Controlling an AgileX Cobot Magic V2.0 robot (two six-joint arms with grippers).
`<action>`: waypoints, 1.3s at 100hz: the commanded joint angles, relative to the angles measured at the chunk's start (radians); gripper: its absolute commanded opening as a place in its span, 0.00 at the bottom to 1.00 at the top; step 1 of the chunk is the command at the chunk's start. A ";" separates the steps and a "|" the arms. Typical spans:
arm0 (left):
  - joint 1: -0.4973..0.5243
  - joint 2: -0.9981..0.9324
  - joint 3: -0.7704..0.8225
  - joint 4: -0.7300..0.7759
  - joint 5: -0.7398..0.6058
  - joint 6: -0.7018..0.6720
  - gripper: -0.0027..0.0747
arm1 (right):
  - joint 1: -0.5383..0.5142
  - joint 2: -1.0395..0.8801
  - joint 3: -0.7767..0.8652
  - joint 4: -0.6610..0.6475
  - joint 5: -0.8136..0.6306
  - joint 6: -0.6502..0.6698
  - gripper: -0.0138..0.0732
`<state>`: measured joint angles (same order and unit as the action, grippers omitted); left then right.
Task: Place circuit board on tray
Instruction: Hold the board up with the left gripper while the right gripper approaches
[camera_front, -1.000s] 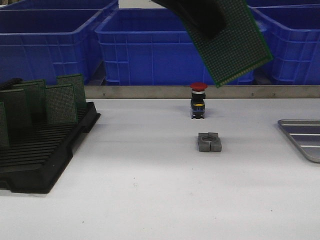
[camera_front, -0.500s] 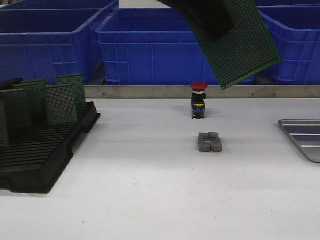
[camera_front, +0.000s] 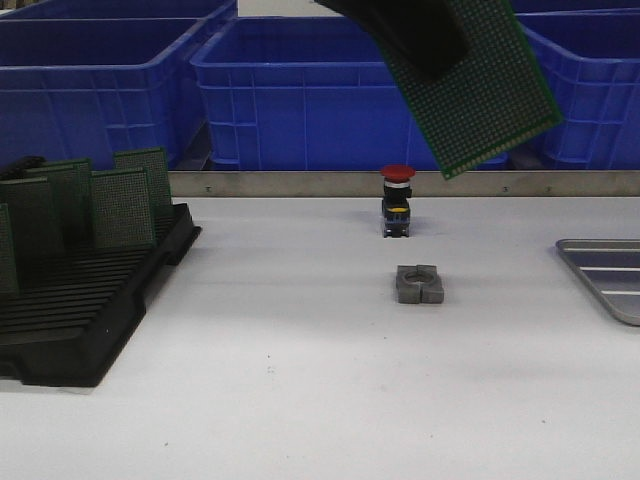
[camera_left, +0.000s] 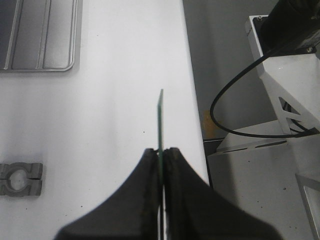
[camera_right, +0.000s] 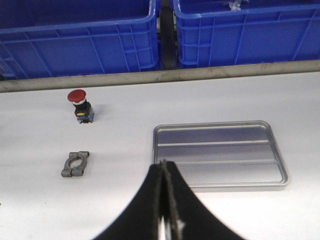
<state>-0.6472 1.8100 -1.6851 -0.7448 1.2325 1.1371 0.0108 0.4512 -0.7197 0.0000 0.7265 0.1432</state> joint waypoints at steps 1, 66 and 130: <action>-0.009 -0.042 -0.032 -0.061 0.039 -0.011 0.01 | 0.001 0.034 -0.034 0.000 -0.039 0.002 0.09; -0.009 -0.041 -0.032 -0.061 0.039 -0.011 0.01 | 0.013 0.096 -0.050 0.140 0.052 -0.253 0.71; -0.009 -0.041 -0.032 -0.061 0.039 -0.011 0.01 | 0.147 0.598 -0.127 0.758 0.119 -1.162 0.71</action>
<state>-0.6472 1.8118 -1.6851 -0.7448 1.2325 1.1371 0.1454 1.0176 -0.8136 0.6609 0.8839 -0.9302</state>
